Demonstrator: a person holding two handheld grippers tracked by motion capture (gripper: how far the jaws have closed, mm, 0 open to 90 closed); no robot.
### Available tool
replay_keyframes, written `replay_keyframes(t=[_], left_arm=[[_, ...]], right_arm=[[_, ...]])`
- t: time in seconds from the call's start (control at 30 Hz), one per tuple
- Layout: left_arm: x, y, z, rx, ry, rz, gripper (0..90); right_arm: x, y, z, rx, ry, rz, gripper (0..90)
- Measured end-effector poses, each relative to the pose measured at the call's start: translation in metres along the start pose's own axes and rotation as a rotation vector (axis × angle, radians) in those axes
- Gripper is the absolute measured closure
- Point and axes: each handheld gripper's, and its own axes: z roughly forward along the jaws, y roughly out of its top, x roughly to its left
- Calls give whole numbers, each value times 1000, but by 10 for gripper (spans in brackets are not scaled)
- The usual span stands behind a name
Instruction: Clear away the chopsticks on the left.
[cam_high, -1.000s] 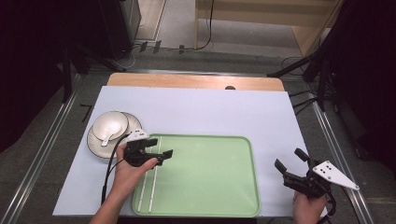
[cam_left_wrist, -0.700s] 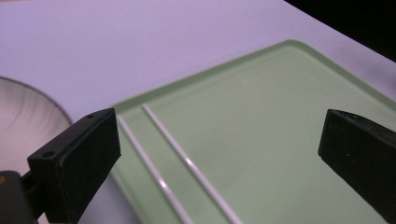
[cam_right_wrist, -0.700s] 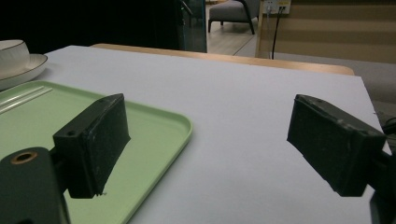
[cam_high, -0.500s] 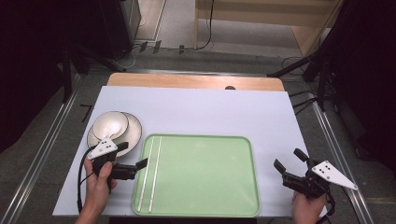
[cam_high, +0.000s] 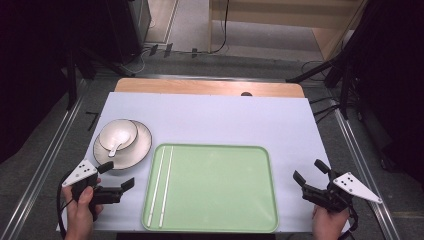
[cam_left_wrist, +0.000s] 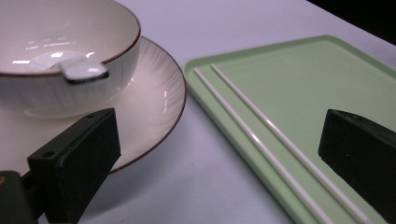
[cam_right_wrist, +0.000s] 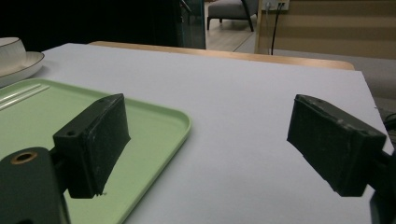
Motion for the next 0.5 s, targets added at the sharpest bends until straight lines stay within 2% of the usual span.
replay_keyframes(t=[0.2,0.3,0.5], left_arm=[[8,-4,-9,-15,0,-4,0],[11,-7,-13,-7,12,-3,0],[20,-12,-21,-10,26,-15,0]], right_arm=[[-2,-1,1,7,-8,14,128],[-1,-1,0,4,-8,2,128],[1,-1,-1,3,-12,8,128]])
